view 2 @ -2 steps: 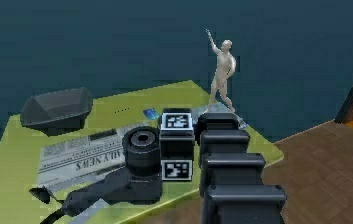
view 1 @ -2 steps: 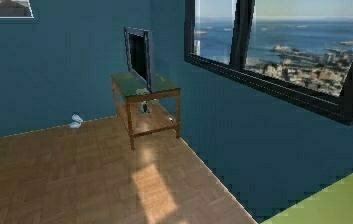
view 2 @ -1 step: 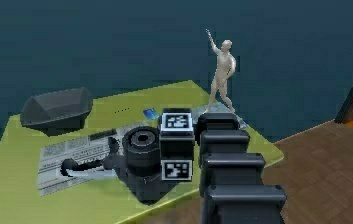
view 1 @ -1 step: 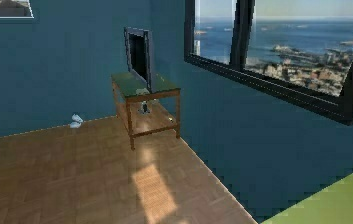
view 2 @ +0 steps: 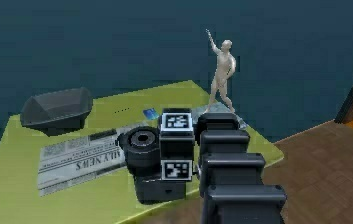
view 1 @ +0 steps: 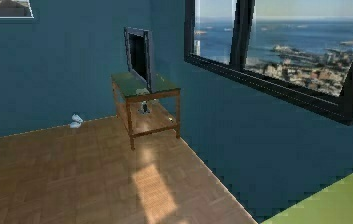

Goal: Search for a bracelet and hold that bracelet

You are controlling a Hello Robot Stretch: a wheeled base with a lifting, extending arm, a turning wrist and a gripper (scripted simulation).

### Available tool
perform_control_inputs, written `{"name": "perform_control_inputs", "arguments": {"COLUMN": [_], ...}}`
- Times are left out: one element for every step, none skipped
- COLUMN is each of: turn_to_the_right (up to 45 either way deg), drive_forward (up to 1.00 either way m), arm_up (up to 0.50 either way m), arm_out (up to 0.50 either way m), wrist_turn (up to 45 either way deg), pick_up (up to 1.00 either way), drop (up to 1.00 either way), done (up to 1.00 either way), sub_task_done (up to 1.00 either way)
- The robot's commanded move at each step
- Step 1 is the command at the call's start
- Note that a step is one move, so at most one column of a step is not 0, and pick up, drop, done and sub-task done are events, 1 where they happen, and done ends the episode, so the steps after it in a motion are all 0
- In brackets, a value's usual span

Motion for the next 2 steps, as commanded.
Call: {"name": "perform_control_inputs", "arguments": {"turn_to_the_right": [0.0, 0.0], "drive_forward": [0.0, 0.0], "arm_up": [-0.12, 0.0], "arm_out": [0.0, 0.0], "wrist_turn": [0.0, 0.0], "pick_up": [0.0, 1.0], "drop": [0.0, 0.0], "done": [0.0, 0.0], "sub_task_done": [0.0, 0.0]}}
